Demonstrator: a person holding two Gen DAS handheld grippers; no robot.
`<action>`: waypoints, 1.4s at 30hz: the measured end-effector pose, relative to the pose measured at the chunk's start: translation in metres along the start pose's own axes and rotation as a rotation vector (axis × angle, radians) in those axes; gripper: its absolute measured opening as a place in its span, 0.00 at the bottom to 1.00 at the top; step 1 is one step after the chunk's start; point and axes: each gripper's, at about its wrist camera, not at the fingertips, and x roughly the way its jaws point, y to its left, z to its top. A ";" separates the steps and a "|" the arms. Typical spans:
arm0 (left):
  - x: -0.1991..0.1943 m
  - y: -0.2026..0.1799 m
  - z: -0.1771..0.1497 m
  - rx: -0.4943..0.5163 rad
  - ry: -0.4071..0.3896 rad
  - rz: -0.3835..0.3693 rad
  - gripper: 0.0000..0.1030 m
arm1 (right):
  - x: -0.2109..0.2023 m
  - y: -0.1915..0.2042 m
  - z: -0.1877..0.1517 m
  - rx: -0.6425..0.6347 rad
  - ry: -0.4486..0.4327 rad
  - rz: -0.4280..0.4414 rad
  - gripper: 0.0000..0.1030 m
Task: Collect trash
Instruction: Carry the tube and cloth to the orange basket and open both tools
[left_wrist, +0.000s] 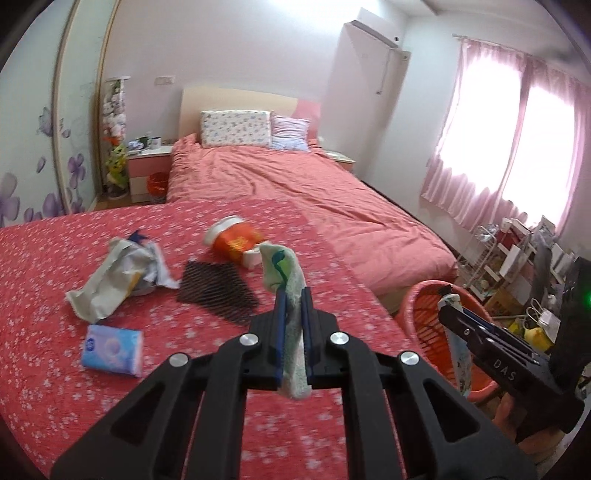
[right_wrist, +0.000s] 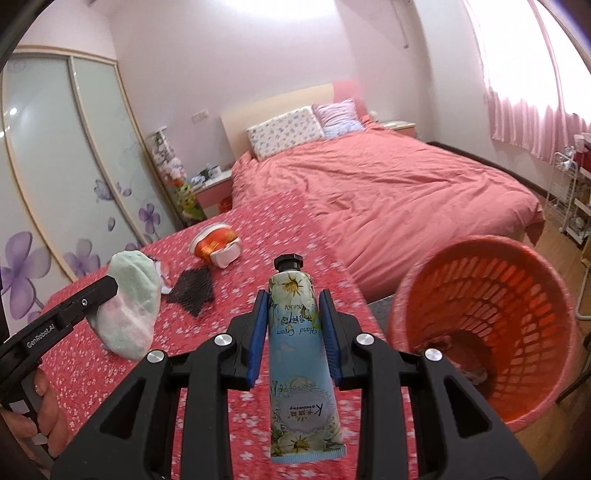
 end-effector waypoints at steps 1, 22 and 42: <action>0.001 -0.008 0.001 0.007 -0.001 -0.014 0.09 | -0.005 -0.006 0.001 0.005 -0.015 -0.014 0.28; 0.040 -0.122 0.004 0.094 0.038 -0.228 0.09 | -0.041 -0.098 0.009 0.113 -0.128 -0.177 0.28; 0.105 -0.206 -0.016 0.164 0.141 -0.364 0.09 | -0.028 -0.165 0.009 0.248 -0.118 -0.241 0.28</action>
